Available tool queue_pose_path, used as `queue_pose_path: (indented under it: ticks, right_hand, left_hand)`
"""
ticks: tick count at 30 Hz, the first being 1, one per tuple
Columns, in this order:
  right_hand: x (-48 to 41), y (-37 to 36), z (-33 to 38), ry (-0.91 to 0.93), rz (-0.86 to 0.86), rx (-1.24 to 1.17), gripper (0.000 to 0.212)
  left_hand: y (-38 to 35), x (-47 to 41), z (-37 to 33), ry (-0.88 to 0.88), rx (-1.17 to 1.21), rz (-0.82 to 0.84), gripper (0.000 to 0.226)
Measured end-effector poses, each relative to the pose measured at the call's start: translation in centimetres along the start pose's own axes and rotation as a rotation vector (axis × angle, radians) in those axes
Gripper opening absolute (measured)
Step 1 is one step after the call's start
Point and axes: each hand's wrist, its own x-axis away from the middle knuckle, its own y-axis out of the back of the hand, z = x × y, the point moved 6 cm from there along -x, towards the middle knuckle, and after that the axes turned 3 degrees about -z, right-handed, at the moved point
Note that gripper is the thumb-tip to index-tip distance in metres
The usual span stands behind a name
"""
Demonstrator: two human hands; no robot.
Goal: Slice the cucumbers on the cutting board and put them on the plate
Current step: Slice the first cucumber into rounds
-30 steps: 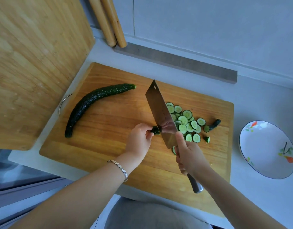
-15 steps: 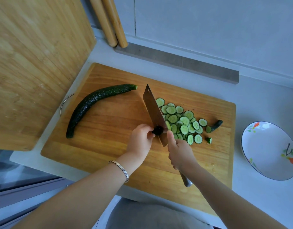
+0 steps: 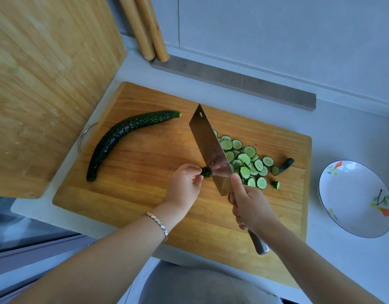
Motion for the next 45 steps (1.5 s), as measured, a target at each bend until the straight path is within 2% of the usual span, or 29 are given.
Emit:
queue_pose_path:
  ticks: [7,13,20,27,33,42,45]
  right_hand:
    - [-0.6,-0.6,-0.2,0.04,-0.03,0.101,0.055]
    - [-1.9,-2.1,-1.3,-0.012,-0.048,0.133,0.058]
    - [-1.3,-0.9,-1.3,-0.062,-0.038,-0.063,0.056]
    - [0.0,0.0,-0.4,0.038,-0.043,0.013,0.053]
    - [-0.5,-0.4,-0.5,0.063,-0.037,0.107,0.054]
    - [-2.7,-2.2,-0.6,0.02,-0.059,0.135,0.056]
    - [-2.8,-2.2,-0.7,-0.018,-0.055,0.037,0.057]
  left_hand:
    - [0.0,-0.1,-0.1,-0.023,-0.025,-0.008,0.014]
    - [-0.1,-0.2,0.0,-0.046,-0.05,-0.005,0.013]
    - [-0.3,-0.4,0.1,0.01,0.044,-0.014,0.015]
    - [-0.5,-0.3,0.1,0.054,0.094,-0.032,0.011]
    - [-0.6,-0.5,-0.1,0.014,0.045,-0.008,0.009]
    - [-0.6,-0.5,0.0,-0.003,0.03,0.004,0.008]
    - [-0.6,-0.5,0.0,-0.021,0.026,0.003,0.011]
